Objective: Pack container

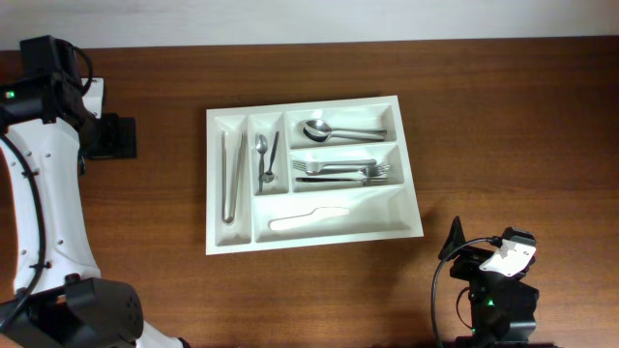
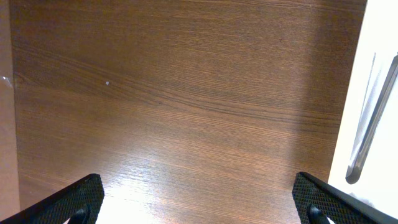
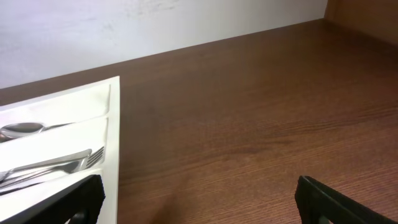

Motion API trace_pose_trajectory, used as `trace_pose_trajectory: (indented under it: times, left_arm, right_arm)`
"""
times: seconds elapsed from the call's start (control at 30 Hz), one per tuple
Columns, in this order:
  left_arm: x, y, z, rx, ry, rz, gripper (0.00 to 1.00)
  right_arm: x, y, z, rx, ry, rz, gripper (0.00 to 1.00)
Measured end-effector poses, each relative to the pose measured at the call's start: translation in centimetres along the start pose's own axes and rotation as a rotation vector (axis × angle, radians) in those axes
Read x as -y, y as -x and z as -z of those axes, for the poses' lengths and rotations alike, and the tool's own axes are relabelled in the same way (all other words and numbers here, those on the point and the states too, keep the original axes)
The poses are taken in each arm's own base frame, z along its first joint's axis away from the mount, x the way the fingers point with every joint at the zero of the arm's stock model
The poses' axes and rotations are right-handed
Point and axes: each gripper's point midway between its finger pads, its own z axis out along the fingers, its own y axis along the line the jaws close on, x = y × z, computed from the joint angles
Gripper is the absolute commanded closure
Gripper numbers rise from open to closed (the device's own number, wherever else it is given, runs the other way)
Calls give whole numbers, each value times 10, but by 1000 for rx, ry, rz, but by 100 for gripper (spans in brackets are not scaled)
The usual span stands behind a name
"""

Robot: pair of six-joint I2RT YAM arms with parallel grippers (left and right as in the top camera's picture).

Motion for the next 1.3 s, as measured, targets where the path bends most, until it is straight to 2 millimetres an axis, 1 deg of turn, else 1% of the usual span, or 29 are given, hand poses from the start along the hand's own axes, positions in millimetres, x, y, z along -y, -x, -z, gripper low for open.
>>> trace_pose_trajectory:
  times: [0.53,0.63,0.67,0.73,0.77,0.8,0.87,0.93,1.0,1.07,1.13,1.2,1.27,1.3]
  left_arm:
    - [0,0,0,0,0,0,1]
    - [1,0,6,17,1,-2,1]
    - [2,0,14,36,3,-4,1]
    - [7,-1,36,94,3,-16,1]
    - [11,-4,51,133,2,-25,1]
    - [16,-9,70,184,0,-39,1]
    - [25,-20,101,270,-8,-62,1]
    - [32,-29,132,389,-12,-77,1]
    - [34,-25,162,572,-4,-68,1]
    - [36,-21,182,726,-1,-53,1]
    - [40,-18,193,874,-5,-39,1]
    - [47,-20,193,996,-19,-27,1]
    - [58,-32,177,1063,-50,-34,1]
    - [64,-39,165,1079,-67,-41,1]
  right_arm:
    - [0,0,0,0,0,-1,1]
    - [0,0,0,0,0,0,1]
    - [0,0,0,0,0,0,1]
    - [0,0,0,0,0,0,1]
    - [0,0,0,0,0,0,1]
    - [0,0,0,0,0,0,1]
    - [0,0,0,0,0,0,1]
    - [0,0,0,0,0,0,1]
    - [0,0,0,0,0,0,1]
    - [0,0,0,2,0,-1,1]
    - [0,0,0,1,0,-1,1]
    - [0,0,0,2,0,-1,1]
    - [0,0,0,1,0,-1,1]
    - [0,0,0,2,0,-1,1]
